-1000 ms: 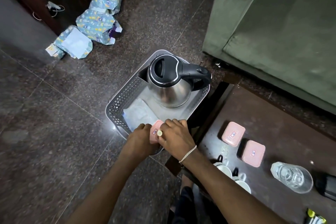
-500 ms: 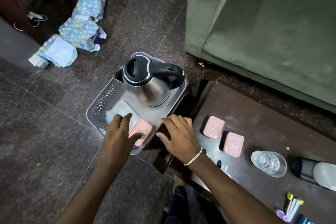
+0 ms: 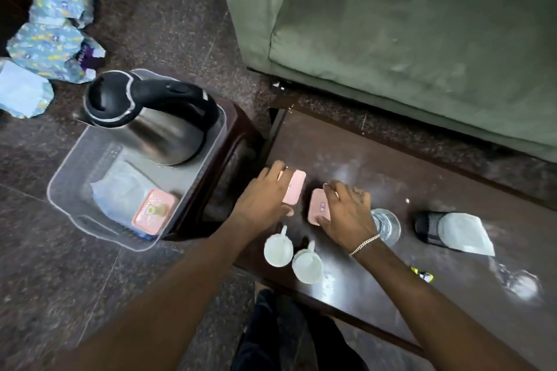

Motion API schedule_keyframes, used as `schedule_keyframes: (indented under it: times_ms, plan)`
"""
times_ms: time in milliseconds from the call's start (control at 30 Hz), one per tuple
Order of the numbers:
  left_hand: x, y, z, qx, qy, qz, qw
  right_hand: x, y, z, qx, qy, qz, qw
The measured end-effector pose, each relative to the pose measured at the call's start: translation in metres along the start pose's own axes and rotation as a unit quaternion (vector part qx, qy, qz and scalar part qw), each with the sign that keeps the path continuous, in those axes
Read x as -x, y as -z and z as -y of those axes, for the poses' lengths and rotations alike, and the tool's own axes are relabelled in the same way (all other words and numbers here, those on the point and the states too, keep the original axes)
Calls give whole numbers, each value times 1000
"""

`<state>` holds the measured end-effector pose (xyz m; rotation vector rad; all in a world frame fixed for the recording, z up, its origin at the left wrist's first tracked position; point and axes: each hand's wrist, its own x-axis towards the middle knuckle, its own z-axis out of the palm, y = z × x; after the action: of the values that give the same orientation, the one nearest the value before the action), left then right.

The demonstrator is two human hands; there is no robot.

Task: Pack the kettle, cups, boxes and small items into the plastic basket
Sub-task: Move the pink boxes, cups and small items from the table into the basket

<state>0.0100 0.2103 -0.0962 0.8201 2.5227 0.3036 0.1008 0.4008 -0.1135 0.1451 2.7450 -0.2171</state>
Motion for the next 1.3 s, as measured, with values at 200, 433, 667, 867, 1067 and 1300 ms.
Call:
schedule_keyframes:
  times_ms: [200,433,667,867,1067,1300]
  plan:
    - [-39,-30,-12,-102,4,81,992,-1,-21,-8,52,24,35,998]
    - [-46,-42,0,-127,32,106,986,-7,-36,-6,63,23,28,997]
    - [-46,-56,9,-131,43,92,986,-9,-34,-6,69,30,28,997]
    - [-38,-63,15,-55,132,67,987,-10,-30,-5,71,31,40,996]
    - [-7,-29,15,96,178,-8,979,-5,-23,9,53,32,-7,998]
    - [65,58,56,249,227,-95,936,-2,26,92,-59,72,-131,987]
